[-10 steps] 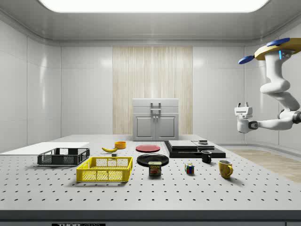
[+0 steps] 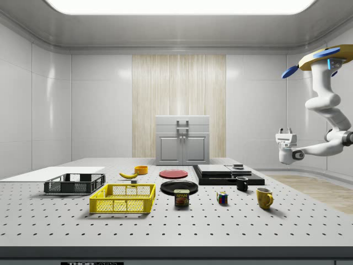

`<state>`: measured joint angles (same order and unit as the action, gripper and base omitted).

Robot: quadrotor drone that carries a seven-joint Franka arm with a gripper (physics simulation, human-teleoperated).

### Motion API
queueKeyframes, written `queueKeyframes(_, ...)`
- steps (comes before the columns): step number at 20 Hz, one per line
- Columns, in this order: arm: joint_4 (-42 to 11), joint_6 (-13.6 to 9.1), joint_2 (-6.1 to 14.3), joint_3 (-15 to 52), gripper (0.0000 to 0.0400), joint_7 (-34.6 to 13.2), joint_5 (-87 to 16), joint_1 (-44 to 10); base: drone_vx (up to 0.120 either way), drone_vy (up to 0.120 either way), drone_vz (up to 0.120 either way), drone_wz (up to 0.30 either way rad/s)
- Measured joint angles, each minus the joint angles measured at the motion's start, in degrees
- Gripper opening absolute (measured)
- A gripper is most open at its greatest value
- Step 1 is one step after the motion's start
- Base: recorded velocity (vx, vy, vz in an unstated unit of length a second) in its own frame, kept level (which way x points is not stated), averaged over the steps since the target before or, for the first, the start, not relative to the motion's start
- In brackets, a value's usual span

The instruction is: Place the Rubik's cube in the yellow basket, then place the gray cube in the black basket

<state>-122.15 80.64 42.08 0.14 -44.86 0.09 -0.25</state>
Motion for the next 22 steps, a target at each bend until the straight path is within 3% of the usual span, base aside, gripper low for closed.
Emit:
queueKeyframes(8, 4.38, -2.38, -1.65, 0.06, 0.0400, 0.04, 0.04, -0.10, 0.000, 0.120, 0.000, 0.000)
queueKeyframes(22, 5.06, -2.40, -1.69, 0.14, 0.0400, 0.08, 0.05, -0.21, 0.000, 0.120, 0.000, 0.000)
